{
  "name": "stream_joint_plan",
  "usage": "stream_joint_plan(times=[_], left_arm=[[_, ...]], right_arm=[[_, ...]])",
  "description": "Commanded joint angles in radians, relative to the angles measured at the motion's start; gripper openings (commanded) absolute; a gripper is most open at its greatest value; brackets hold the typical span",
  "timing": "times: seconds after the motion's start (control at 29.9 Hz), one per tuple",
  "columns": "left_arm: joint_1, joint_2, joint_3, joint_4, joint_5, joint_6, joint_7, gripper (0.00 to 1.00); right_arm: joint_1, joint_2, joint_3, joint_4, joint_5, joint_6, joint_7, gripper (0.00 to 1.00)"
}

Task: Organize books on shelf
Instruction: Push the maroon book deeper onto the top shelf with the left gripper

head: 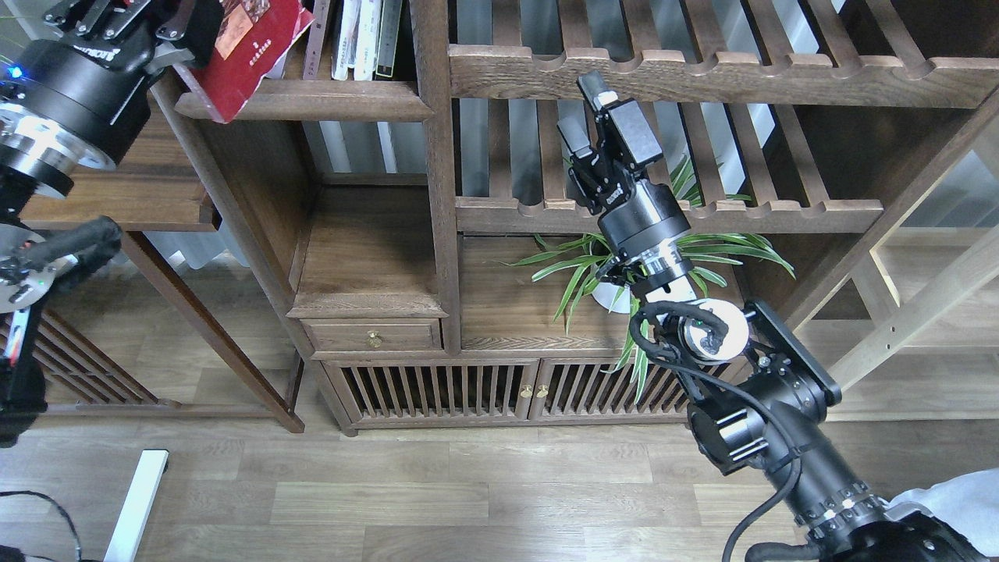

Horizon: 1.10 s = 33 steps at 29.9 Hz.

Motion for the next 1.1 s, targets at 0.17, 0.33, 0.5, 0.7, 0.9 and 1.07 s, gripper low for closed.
stream_joint_plan(times=[0.17, 0.33, 0.5, 0.7, 0.9, 1.07], left_arm=[[-0.023, 0.039, -0.005, 0.026, 0.001, 0.024, 0.005, 0.00], [-0.070, 0.043, 0.007, 0.068, 0.001, 0.025, 0.005, 0.00], [-0.134, 0.046, 0.025, 0.127, 0.001, 0.017, 0.005, 0.00], [-0.204, 0.046, 0.079, 0.215, 0.002, 0.014, -0.009, 0.00], [-0.271, 0.046, 0.146, 0.302, 0.002, 0.012, -0.046, 0.00], [-0.343, 0.042, 0.215, 0.391, 0.001, 0.012, -0.096, 0.00]], right_arm=[[0.016, 0.000, 0.003, -0.009, 0.000, 0.000, 0.000, 0.91], [0.019, 0.000, 0.005, -0.009, 0.003, -0.011, 0.000, 0.91], [0.019, 0.000, 0.005, -0.009, 0.006, -0.011, 0.000, 0.91], [0.025, 0.000, 0.003, -0.009, 0.008, -0.012, 0.000, 0.91], [0.026, 0.000, 0.006, -0.009, 0.009, -0.012, 0.000, 0.91], [0.026, 0.000, 0.008, -0.009, 0.023, -0.012, 0.000, 0.91]])
